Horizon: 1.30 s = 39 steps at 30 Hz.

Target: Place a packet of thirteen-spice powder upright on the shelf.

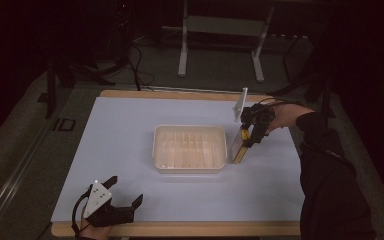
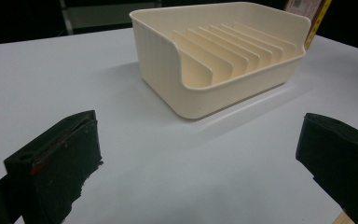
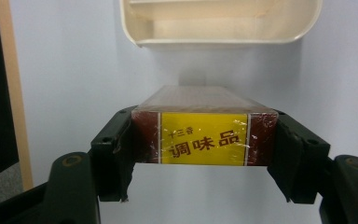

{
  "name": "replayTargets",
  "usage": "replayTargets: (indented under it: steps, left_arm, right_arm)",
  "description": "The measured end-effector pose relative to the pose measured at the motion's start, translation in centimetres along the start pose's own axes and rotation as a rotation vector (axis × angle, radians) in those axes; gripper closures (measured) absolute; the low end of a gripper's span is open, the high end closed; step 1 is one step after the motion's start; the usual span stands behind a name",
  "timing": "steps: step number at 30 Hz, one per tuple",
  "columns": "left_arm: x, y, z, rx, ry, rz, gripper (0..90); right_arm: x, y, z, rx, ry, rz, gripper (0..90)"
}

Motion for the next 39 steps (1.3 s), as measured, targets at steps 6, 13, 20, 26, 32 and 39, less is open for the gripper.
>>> replayTargets:
  steps: [6,13,20,26,32,39]
  left_arm:
    - [0.1,0.0,0.0,0.0,0.002,-0.002,0.0]
    - [0.1,0.1,0.0,0.003,0.002,-0.005,0.0]
    - [0.1,0.1,0.0,0.004,0.001,-0.005,0.0]
    - [0.1,0.1,0.0,0.006,-0.001,-0.004,0.0]
    - [0.2,0.1,0.0,0.005,-0.005,-0.004,0.0]
    - [0.2,0.1,0.0,0.004,-0.008,-0.004,0.0]
  right_arm:
    - [-0.8,0.2,1.9,0.025,-0.015,0.016,31.8]
    - [-1.7,0.6,4.5,0.049,-0.033,0.001,31.8]
    - [-2.6,1.6,6.1,0.042,-0.051,0.027,31.8]
    - [-3.3,2.2,7.4,0.074,-0.053,0.045,31.8]
    - [-3.7,2.9,7.9,0.111,-0.054,0.066,31.8]
    - [-4.0,3.8,7.1,0.144,-0.04,0.098,31.8]
Point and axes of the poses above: each handheld gripper's, and its own axes: z roughly backward along the jaws, y roughly out of its top, x roughly to its right, the point moved 1 cm from there along -z, roughly forward along the jaws, and after that the axes turned 5 degrees about -z, right-handed, at the moved point
